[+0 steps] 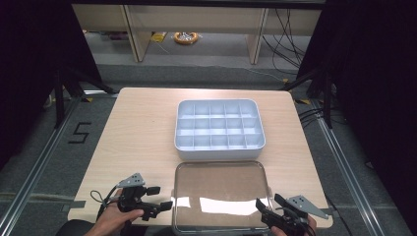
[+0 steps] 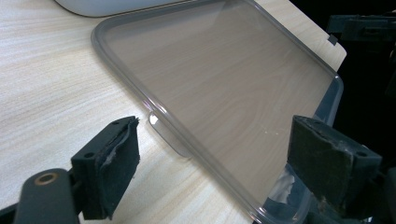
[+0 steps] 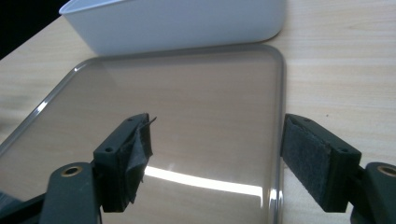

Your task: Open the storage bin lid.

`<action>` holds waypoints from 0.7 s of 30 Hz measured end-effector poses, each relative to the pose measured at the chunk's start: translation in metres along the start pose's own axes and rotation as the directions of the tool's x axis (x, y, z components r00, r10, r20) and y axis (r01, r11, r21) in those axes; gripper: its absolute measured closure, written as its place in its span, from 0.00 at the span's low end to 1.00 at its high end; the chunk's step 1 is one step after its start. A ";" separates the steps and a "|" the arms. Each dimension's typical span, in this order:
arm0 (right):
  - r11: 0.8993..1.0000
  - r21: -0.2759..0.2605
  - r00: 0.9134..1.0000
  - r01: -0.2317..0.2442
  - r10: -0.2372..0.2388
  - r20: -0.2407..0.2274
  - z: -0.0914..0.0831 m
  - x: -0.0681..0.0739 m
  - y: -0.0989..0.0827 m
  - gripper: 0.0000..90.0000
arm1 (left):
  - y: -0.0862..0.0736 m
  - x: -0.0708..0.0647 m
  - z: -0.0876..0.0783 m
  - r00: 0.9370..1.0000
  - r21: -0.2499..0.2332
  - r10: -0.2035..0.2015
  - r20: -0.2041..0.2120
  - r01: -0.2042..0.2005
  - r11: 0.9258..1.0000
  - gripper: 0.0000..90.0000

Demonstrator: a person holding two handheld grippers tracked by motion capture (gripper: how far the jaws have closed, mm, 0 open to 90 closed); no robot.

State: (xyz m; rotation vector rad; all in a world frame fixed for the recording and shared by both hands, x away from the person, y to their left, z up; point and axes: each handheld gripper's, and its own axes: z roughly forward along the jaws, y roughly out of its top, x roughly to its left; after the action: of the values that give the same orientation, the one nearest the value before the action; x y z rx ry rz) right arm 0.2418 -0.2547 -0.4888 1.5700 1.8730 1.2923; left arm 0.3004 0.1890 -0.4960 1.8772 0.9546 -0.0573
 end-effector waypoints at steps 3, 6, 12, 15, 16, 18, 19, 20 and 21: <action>1.000 0.014 1.000 -0.013 0.013 -0.027 -0.001 0.004 -0.002 0.29 | -0.001 -0.001 -0.001 1.000 -0.003 0.001 0.008 -0.001 1.000 0.18; 1.000 0.014 1.000 -0.007 0.007 -0.017 -0.002 0.006 -0.004 0.28 | -0.002 -0.001 -0.002 1.000 -0.005 0.005 0.008 -0.005 1.000 0.18; 0.999 0.032 1.000 -0.001 0.002 -0.024 -0.005 0.009 -0.008 0.28 | -0.005 -0.003 -0.005 1.000 -0.003 0.010 0.014 -0.010 1.000 0.18; 0.999 0.049 1.000 0.002 -0.001 -0.016 -0.008 0.010 -0.009 0.27 | -0.006 -0.004 -0.006 1.000 -0.002 0.019 0.013 -0.019 1.000 0.18; 0.999 0.035 1.000 0.027 -0.027 -0.013 -0.008 0.010 -0.010 0.27 | -0.007 -0.004 -0.006 1.000 -0.004 0.020 0.012 -0.020 1.000 0.18; 0.999 0.044 0.999 0.021 -0.019 -0.033 -0.008 0.010 -0.011 0.27 | -0.008 -0.005 -0.007 1.000 -0.001 0.027 0.011 -0.027 1.000 0.18; 0.999 0.037 0.999 0.028 -0.027 -0.024 -0.008 0.011 -0.012 0.27 | -0.008 -0.005 -0.007 0.999 0.004 0.038 0.003 -0.038 0.999 0.18; 0.998 0.053 0.999 0.035 -0.034 -0.009 -0.011 0.011 -0.012 0.27 | -0.009 -0.007 -0.007 0.999 -0.005 0.042 -0.001 -0.042 0.999 0.18; 0.998 0.063 1.000 0.015 -0.014 -0.007 -0.012 0.014 -0.012 0.27 | -0.009 -0.007 -0.009 0.998 0.005 0.056 -0.004 -0.056 0.998 0.18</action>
State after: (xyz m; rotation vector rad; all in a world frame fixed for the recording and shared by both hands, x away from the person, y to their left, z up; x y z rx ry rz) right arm 0.2213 -0.2467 -0.4890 1.5825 1.9430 1.2447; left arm 0.2864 0.1934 -0.4956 1.9082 0.9050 -0.0219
